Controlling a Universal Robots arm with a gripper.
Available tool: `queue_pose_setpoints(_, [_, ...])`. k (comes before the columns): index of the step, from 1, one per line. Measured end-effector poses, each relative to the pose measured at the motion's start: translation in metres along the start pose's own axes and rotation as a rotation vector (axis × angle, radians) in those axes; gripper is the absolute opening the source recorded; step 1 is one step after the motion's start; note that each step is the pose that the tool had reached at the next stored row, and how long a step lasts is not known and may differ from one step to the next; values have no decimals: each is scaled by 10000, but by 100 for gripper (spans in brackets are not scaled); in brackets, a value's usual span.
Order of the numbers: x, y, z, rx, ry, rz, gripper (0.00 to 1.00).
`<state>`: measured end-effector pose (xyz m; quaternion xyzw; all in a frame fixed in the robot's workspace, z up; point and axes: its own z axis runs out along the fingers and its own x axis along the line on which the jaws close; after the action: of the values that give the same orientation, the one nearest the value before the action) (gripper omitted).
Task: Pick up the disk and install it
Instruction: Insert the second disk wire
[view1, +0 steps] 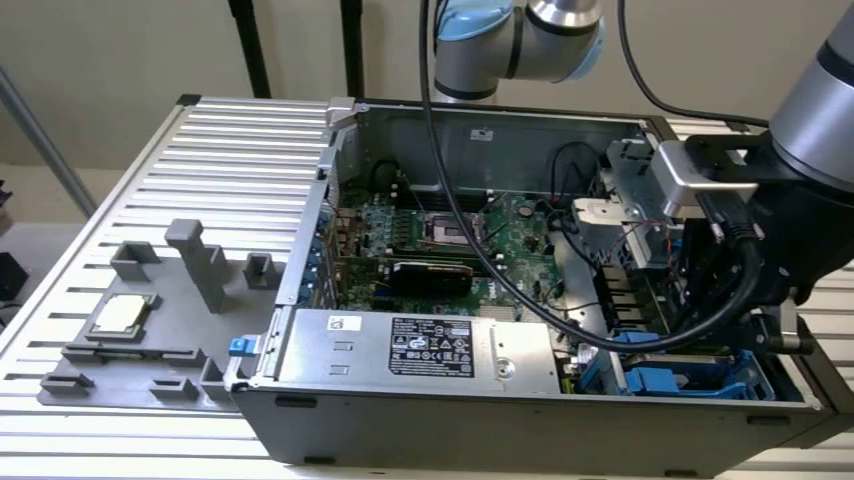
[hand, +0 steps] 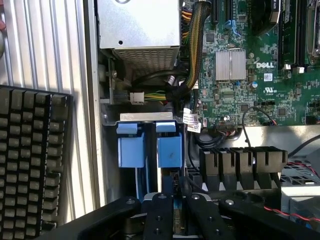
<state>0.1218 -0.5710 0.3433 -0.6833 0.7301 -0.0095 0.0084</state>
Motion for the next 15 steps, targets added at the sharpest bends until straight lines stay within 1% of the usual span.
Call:
queue_pose_setpoints(6, [-29, 2, 0, 0, 0, 0, 16])
queue_pose_setpoints(15, [-30, 2, 12, 1, 3, 1, 16])
